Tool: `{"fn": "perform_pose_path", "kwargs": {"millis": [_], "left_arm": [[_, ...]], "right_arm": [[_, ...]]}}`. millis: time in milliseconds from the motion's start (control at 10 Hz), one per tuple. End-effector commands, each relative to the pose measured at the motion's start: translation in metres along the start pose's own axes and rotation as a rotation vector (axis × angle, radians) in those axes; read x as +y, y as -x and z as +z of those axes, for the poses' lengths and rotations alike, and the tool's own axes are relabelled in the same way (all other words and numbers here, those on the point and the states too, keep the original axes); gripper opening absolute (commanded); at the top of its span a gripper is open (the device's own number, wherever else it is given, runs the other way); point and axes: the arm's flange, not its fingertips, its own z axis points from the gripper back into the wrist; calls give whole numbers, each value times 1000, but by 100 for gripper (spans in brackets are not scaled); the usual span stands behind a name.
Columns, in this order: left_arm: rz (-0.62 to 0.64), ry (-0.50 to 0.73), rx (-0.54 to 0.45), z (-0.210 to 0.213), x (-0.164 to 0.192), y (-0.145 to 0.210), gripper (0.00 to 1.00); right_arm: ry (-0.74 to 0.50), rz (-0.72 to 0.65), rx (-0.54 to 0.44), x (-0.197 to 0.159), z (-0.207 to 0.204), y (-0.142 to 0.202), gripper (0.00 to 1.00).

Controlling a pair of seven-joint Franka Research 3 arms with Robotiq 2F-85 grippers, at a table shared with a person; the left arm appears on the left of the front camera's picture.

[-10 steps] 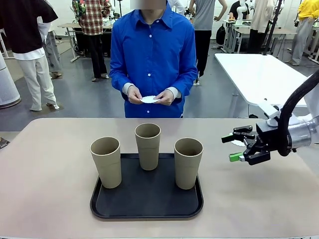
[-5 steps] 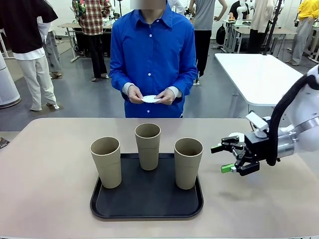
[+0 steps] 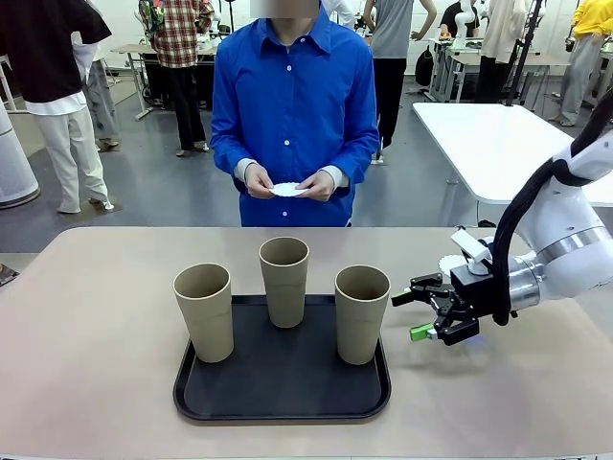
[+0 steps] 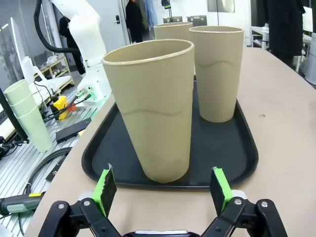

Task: Place coasters on the table and set cups on them.
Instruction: Pick up one Reusable plastic cup and place it on a coaster set by the human.

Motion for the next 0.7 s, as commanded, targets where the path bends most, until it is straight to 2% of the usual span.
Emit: {"fn": "perform_pose_path", "kwargs": {"millis": [0, 600], "left_arm": [[-3, 4, -1, 1, -1, 1, 100], [-3, 4, -1, 1, -1, 1, 100]], "right_arm": [[21, 7, -12, -7, -12, -6, 100], [-11, 15, -46, -29, -29, -14, 100]]}}
